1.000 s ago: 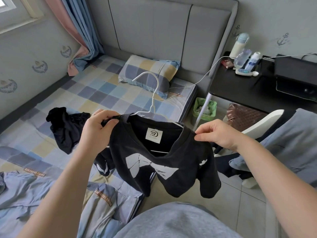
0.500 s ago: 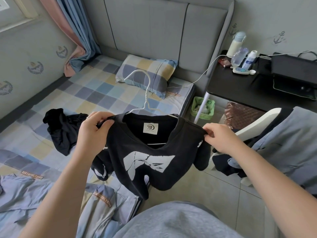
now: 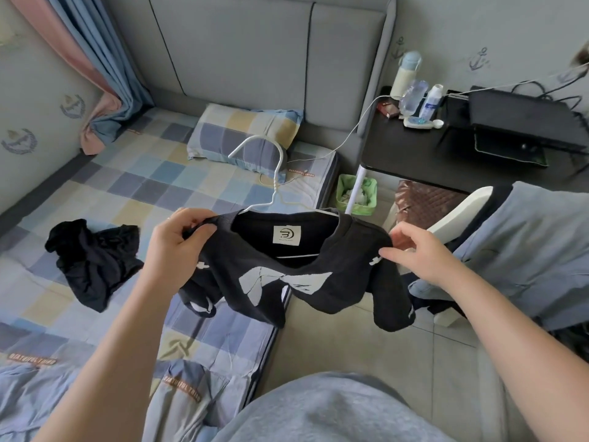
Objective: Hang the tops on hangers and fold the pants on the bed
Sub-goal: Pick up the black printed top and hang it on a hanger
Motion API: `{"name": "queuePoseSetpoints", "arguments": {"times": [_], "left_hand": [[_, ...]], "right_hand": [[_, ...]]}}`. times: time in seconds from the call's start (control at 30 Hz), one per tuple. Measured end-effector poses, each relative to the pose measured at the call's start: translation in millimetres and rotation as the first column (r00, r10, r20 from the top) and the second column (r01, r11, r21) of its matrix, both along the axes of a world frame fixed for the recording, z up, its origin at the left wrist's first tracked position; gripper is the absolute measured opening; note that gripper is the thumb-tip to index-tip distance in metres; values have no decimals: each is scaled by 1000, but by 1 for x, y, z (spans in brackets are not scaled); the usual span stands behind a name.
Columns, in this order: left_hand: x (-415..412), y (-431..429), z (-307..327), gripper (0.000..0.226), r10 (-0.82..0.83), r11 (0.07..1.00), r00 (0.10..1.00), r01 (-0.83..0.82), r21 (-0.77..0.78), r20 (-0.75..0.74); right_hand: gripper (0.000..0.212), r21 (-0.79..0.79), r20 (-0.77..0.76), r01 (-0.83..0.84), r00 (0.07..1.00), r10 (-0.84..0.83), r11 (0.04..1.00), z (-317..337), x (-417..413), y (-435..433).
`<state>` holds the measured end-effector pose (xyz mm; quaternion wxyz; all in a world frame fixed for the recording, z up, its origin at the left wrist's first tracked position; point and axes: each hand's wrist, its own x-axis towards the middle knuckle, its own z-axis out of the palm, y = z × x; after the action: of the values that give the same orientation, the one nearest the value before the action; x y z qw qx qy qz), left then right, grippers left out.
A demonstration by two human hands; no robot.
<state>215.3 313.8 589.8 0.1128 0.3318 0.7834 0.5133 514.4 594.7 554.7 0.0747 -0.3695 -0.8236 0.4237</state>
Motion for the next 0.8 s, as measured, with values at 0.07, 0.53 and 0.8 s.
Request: {"name": "queuePoseSetpoints", "arguments": {"times": [0.07,0.53,0.8], "left_hand": [[-2,5,-1,51,-40,999,999,40,5,22],[46,102,2,48,-546,834,836,535,-132,-62],[102,165,-16,30,-658,753,725,632,-183,-205]], "right_hand": [[9,8,4,45,999,-45,999,-2,7,0],[39,84,-76,11,997,-4,996,35,37,-52],[31,74,-231,431,885,-405,899,65,143,-59]]}}
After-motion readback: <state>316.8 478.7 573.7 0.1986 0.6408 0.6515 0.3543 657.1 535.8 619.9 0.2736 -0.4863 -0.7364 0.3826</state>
